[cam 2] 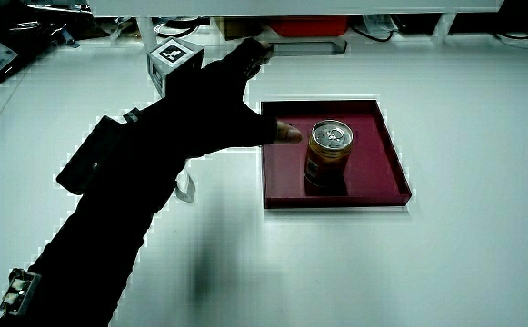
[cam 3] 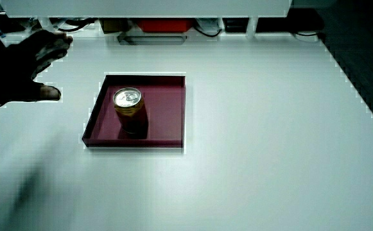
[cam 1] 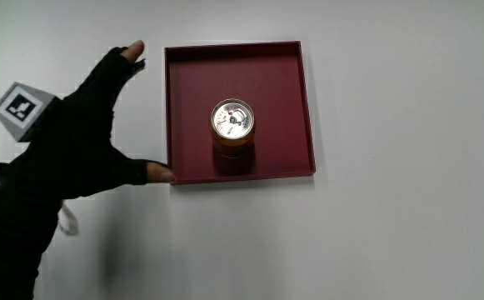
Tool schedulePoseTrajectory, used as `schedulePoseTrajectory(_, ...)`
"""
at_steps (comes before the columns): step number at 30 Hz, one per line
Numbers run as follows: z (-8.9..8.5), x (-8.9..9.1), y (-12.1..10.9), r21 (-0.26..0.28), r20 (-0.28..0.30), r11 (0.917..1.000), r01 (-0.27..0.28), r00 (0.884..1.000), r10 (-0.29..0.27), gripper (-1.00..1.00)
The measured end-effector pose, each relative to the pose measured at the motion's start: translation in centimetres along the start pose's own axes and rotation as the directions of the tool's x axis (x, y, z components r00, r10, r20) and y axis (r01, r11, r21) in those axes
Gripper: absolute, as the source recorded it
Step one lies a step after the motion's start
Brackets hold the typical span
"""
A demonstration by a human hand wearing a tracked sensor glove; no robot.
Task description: Pick red bull from plate
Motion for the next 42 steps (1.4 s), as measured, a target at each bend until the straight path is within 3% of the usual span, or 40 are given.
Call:
schedulePoseTrajectory(5,-2.0,-1.0,2.0,-0.035,0.061,0.9994,-0.001,0.998,0.003,0.0)
schedulePoseTrajectory(7,-2.8,-1.2,2.7,-0.045,0.035,0.9978,-0.049,0.998,0.05,0.0)
schedulePoseTrajectory(8,-3.3,-1.5,3.2,-0.054,0.074,0.9984,-0.019,0.997,0.023,0.0)
schedulePoseTrajectory(11,-4.7,-2.2,4.2,-0.072,0.117,0.9974,-0.007,0.993,0.015,0.0)
schedulePoseTrajectory(14,-5.7,-3.5,4.9,-0.06,0.05,0.998,-0.019,0.999,0.022,0.0)
schedulePoseTrajectory(15,-6.1,-3.6,5.1,-0.073,0.073,0.9968,-0.032,0.997,0.038,0.0)
schedulePoseTrajectory(18,-6.8,-4.5,5.8,-0.047,0.018,0.9977,-0.05,0.999,0.051,0.0)
schedulePoseTrajectory(25,-7.5,-6.0,6.7,-0.011,0.015,0.9983,-0.057,0.998,0.058,0.0)
schedulePoseTrajectory(35,-7.8,-6.1,6.9,0.001,0.007,0.9983,-0.058,0.998,0.058,0.0)
schedulePoseTrajectory(42,-7.9,-6.2,6.9,0.053,-0.013,0.997,-0.056,0.998,0.057,0.37)
